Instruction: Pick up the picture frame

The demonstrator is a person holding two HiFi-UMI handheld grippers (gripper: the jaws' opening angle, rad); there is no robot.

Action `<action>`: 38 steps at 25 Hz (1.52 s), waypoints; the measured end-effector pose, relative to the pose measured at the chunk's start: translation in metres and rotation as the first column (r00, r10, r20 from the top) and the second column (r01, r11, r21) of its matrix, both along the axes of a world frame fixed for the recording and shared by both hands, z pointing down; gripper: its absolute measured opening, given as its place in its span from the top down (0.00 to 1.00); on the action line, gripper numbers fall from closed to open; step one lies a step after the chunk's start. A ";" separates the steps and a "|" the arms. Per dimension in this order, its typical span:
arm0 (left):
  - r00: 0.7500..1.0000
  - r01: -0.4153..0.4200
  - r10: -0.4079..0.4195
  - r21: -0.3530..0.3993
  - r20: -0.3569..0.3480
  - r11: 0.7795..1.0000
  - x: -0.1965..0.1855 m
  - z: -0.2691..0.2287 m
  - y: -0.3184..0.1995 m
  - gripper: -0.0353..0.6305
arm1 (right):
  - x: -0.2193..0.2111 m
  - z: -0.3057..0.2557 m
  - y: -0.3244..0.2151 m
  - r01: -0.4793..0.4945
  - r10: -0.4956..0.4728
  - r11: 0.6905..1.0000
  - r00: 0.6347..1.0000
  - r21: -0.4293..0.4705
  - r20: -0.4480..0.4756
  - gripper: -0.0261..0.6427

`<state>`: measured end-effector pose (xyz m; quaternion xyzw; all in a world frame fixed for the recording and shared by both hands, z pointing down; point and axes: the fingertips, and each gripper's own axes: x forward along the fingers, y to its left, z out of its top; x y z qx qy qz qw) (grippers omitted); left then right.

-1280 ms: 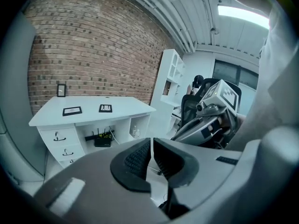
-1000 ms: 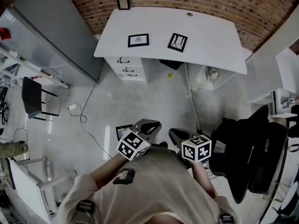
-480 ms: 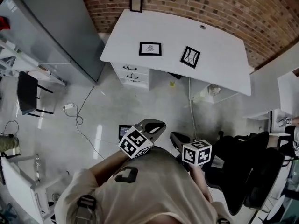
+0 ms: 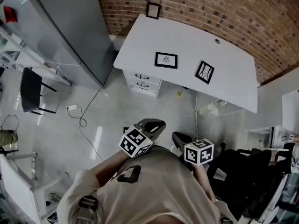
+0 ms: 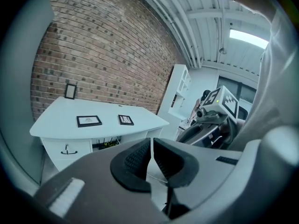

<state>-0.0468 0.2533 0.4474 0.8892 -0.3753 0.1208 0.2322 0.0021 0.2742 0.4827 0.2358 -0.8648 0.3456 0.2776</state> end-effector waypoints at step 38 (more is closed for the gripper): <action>0.990 0.140 -0.141 -0.112 -0.007 0.984 0.076 -0.002 -0.157 0.92 | 0.078 0.009 -0.168 0.085 -0.074 0.991 0.991 -0.104 0.108 0.95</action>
